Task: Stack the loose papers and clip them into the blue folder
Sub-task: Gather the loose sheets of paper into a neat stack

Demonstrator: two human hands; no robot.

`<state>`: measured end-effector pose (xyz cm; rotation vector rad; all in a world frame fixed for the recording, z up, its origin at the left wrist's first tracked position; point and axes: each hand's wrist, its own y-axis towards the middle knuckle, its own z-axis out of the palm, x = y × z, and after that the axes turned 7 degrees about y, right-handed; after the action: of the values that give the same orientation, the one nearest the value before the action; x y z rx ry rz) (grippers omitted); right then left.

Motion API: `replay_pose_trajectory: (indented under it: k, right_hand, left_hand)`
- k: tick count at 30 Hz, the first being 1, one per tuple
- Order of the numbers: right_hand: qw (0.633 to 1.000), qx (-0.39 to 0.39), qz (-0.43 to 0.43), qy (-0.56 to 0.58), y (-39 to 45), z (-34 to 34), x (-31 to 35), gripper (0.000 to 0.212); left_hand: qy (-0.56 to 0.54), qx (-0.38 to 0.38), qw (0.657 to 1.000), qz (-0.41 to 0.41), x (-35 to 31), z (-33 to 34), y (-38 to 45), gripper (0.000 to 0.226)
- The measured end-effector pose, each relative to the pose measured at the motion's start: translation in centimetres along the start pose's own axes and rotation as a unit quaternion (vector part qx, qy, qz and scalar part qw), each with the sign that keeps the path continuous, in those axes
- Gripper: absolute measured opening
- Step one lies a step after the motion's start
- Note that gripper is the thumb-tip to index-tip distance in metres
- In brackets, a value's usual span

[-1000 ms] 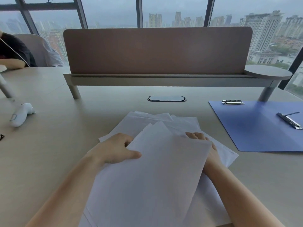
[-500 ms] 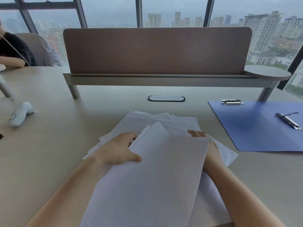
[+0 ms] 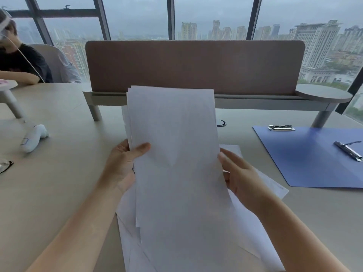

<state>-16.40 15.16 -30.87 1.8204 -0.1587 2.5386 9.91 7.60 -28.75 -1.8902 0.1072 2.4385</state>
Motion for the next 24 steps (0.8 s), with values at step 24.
replay_pose_trajectory:
  k: [24]
  right_hand:
    - [0.966, -0.066, -0.232, -0.092, 0.4, 1.5, 0.3, 0.027]
  left_hand:
    - [0.109, -0.018, 0.985, 0.136, -2.2, 4.0, -1.4, 0.011]
